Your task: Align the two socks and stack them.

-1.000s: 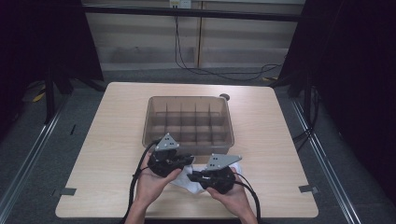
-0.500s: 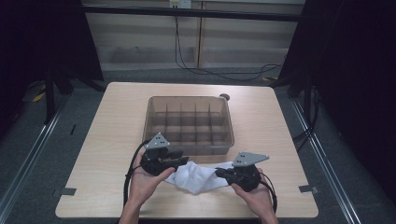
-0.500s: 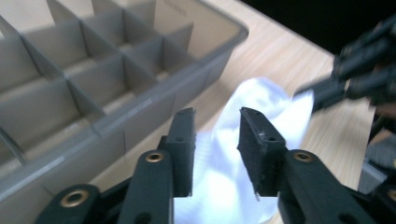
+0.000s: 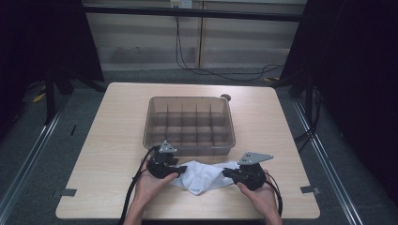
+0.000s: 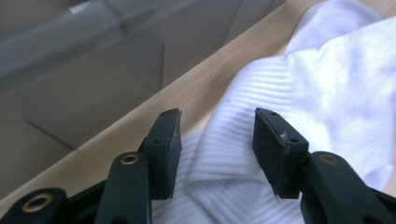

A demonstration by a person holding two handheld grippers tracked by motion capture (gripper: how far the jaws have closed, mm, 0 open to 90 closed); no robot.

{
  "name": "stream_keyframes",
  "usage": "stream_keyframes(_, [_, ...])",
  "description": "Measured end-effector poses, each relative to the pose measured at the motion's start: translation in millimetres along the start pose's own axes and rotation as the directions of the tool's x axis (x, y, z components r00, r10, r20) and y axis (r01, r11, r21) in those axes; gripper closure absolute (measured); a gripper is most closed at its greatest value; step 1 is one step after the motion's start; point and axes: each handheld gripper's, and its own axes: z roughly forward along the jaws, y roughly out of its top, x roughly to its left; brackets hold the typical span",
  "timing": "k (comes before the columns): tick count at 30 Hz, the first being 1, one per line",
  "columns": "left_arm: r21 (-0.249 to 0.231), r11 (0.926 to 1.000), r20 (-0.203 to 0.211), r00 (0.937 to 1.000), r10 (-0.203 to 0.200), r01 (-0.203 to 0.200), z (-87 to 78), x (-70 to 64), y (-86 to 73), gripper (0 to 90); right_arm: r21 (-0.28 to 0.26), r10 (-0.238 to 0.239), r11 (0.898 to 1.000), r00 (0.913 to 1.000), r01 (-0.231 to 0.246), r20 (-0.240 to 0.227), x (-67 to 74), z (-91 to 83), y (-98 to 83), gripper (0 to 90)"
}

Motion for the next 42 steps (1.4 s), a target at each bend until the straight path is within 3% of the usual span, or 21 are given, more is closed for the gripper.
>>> stream_keyframes(1, [0.003,1.0000,0.005,1.0000,0.006,-0.006,1.2,-0.1,-1.0,52.8,0.001,0.001,1.000,1.0000,-0.001,0.000,-0.6,0.3,-0.3,89.5])
stream_keyframes(6, [-0.017,0.9999,0.032,0.9995,0.001,-0.001,-3.3,0.1,-2.1,79.9,0.018,0.011,1.000,0.9999,-0.011,0.008,-3.8,3.5,-1.9,87.5])
stream_keyframes(7, [-0.026,0.9996,0.032,0.9994,0.008,-0.007,-6.1,-1.2,-1.8,81.8,0.024,0.009,1.000,0.9999,-0.010,0.009,-4.5,4.6,-2.2,87.4])
stream_keyframes(10, [-0.037,0.9987,0.009,0.9994,0.035,-0.034,-13.8,-5.2,-0.3,82.9,0.027,0.020,0.999,0.9997,-0.020,0.014,-5.8,6.0,-2.4,88.5])
stream_keyframes(11, [-0.061,0.9958,-0.027,0.9974,0.068,-0.069,-25.2,-9.5,1.9,82.9,0.028,0.021,0.999,0.9997,-0.021,0.013,-5.9,5.6,-2.1,88.8])
stream_keyframes(12, [-0.061,0.9958,-0.027,0.9974,0.068,-0.069,-25.2,-9.5,1.9,82.9,0.026,0.020,0.999,0.9997,-0.020,0.012,-5.8,5.2,-1.7,88.8])
stream_keyframes(13, [-0.096,0.9908,-0.062,0.9941,0.089,-0.095,-37.4,-13.1,4.2,82.9,0.025,0.019,0.999,0.9998,-0.019,0.011,-5.6,5.0,-1.4,89.0])
stream_keyframes(17, [-0.153,0.9786,-0.128,0.9846,0.119,-0.138,-56.7,-18.8,8.1,81.9,0.024,0.017,1.000,0.9998,-0.017,0.003,-4.9,6.8,-1.1,89.0])
stream_keyframes(20, [-0.136,0.9806,-0.103,0.9864,0.128,-0.141,-53.7,-19.1,6.6,77.5,0.025,0.023,0.999,0.9997,-0.024,0.009,-6.1,8.0,-1.0,89.0])
stream_keyframes(24, [-0.083,0.9891,-0.082,0.9900,0.115,-0.122,-40.0,-17.2,1.1,68.1,0.021,0.022,1.000,0.9997,-0.022,0.012,-6.9,5.8,-0.2,89.0])
stream_keyframes(25, [-0.075,0.9902,-0.045,0.9923,0.115,-0.118,-34.1,-16.2,-2.0,65.1,0.024,0.019,1.000,0.9996,-0.019,0.021,-6.4,3.8,0.6,89.1])
stream_keyframes(28, [-0.131,0.9906,0.020,0.9988,0.045,-0.042,-37.0,-9.9,-2.0,59.3,0.021,0.015,1.000,0.9996,-0.016,0.026,-7.3,0.1,1.1,89.1])
stream_keyframes(31, [-0.166,0.9861,0.046,0.9988,0.014,-0.006,-43.6,-1.6,-1.5,62.4,0.014,0.023,1.000,0.9992,-0.023,0.032,-8.4,-3.3,0.4,89.0])
stream_keyframes(32, [-0.166,0.9861,0.046,0.9988,0.014,-0.006,-43.6,-1.6,-1.5,66.0,0.015,0.021,1.000,0.9993,-0.022,0.030,-8.9,-3.7,-0.1,89.0])
stream_keyframes(34, [-0.133,0.9909,-0.004,0.9998,-0.021,0.020,-42.3,7.9,-5.9,71.5,0.022,0.018,1.000,0.9992,-0.019,0.036,-9.3,-4.2,-1.1,88.9])
stream_keyframes(36, [-0.107,0.9937,-0.020,0.9992,-0.035,0.033,-38.0,13.2,-9.8,72.6,0.021,0.020,1.000,0.9992,-0.021,0.036,-10.0,-4.7,-2.5,88.9])
stream_keyframes(38, [-0.099,0.9945,-0.022,0.9990,-0.038,0.036,-34.5,14.2,-11.4,67.3,0.023,0.026,0.999,0.9991,-0.026,0.034,-10.5,-4.4,-3.4,88.8])
stream_keyframes(39, [-0.061,0.9976,-0.014,0.9993,-0.034,0.033,-27.0,15.6,-13.8,64.2,0.026,0.023,0.999,0.9991,-0.024,0.036,-10.6,-4.1,-3.6,88.7])
stream_keyframes(40, [-0.061,0.9976,-0.014,0.9993,-0.034,0.033,-27.0,15.6,-13.8,62.1,0.026,0.024,0.999,0.9990,-0.025,0.037,-10.5,-3.8,-3.7,88.6])
stream_keyframes(41, [-0.019,0.9996,-0.051,0.9984,-0.022,0.021,-19.6,14.9,-15.8,61.8,0.025,0.024,0.999,0.9990,-0.025,0.038,-10.5,-3.6,-3.7,88.3])
stream_keyframes(42, [-0.009,0.9999,-0.054,0.9984,-0.015,0.015,-17.2,15.5,-16.9,60.8,0.024,0.025,0.999,0.9990,-0.026,0.038,-10.4,-3.6,-3.6,88.2])
